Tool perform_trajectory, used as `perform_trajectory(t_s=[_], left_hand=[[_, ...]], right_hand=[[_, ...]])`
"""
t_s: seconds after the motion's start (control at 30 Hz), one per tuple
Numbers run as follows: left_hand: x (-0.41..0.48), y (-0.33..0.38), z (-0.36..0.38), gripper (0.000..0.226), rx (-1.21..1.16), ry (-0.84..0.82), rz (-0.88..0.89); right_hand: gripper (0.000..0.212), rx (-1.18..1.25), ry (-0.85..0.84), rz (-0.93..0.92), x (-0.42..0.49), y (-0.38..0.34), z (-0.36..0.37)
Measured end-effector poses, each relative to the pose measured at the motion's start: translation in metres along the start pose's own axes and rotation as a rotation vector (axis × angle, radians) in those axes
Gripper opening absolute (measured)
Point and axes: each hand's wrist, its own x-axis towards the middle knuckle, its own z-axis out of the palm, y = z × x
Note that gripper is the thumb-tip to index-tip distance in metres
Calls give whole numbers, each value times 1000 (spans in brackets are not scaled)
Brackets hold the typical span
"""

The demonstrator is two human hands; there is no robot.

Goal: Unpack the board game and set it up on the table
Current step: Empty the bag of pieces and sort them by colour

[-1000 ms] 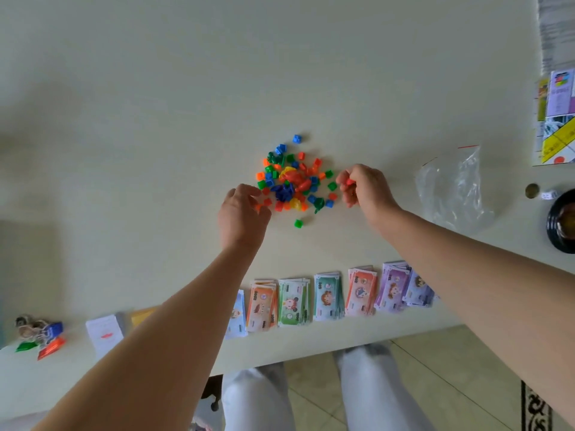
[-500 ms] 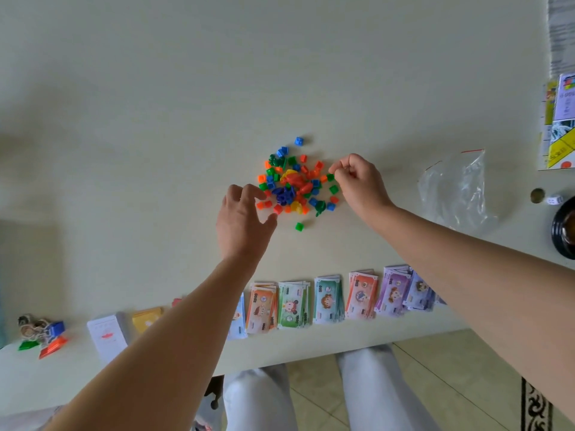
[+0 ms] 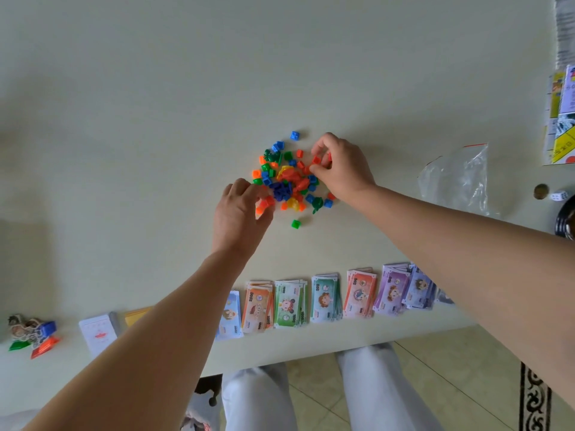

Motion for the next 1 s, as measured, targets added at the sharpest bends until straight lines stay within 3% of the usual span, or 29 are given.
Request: perform_trajectory(t_s=[0.1,0.27,0.43,0.6,0.73,0.9,1.0], left_hand=[[-2,1,-5,6,-190,7,-119],[3,12,-15,28,-826,80,-637],[11,14,-20,34,-1177,116,-841],[12,23,-18,28,-983,38,-699],[13,27,-16,18,-978,50,-723],[5,17,-6,22,-79,-114,-473],[6,17,-2,30,81,-163,-431]], right_hand=[[17,-10,-10,26,0,0,-1],[15,89,-7,157,-4,10,-6],[7,340,63,325,-8,13,-11],[30,705,-14,519,-11,0,-19],[30,958,-61,579,-13,-7,-18],[30,585,-16,431,-4,-8,-9],[6,301,6,224,-1,-5,-2]])
